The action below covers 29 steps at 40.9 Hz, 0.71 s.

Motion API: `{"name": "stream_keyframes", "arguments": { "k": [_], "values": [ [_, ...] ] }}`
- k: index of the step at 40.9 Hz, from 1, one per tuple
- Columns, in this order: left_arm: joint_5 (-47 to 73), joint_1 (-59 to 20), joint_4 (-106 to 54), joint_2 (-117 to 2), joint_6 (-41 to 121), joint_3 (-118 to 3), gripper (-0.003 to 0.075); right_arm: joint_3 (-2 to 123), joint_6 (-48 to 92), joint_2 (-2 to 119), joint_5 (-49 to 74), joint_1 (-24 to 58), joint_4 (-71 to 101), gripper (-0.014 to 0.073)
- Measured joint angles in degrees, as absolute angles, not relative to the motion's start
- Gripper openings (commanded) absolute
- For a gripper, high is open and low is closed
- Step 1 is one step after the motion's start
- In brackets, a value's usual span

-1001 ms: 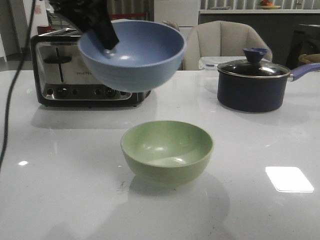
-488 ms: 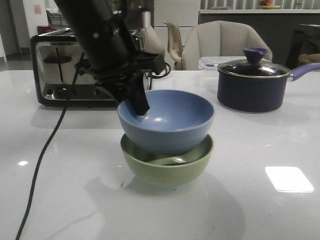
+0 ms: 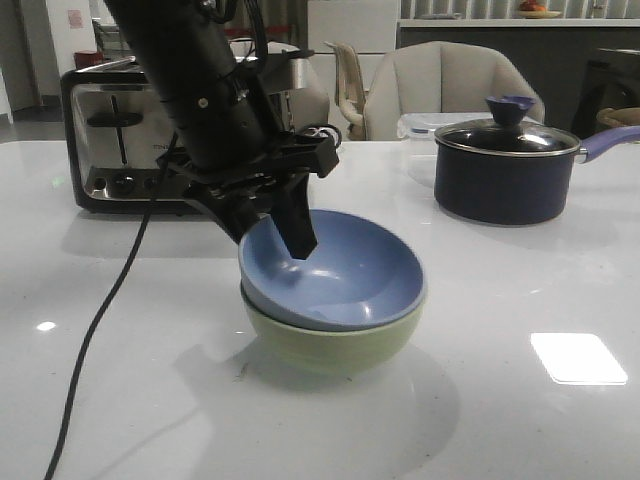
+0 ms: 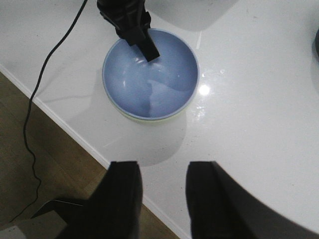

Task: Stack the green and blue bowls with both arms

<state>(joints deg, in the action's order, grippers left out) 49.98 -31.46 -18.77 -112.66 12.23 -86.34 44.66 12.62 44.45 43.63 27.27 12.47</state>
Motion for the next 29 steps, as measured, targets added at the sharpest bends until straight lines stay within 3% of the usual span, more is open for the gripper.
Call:
{"name": "stream_keyframes", "arguments": {
  "k": [6, 17, 29],
  "values": [
    [52.31, -31.46, -18.77, -109.49, 12.47, -86.46, 0.0510, 44.66, 12.62, 44.45, 43.63, 27.27, 12.47, 0.0360],
    [54.56, -31.46, -18.77, -92.36, 14.50, -84.89, 0.0510, 44.66, 12.62, 44.45, 43.63, 27.27, 12.47, 0.0360],
    [54.44, -31.46, -18.46, -70.02, 17.46, -69.30, 0.0510, 44.66, 12.62, 44.45, 44.18, 27.27, 12.47, 0.0360]
  ]
}}
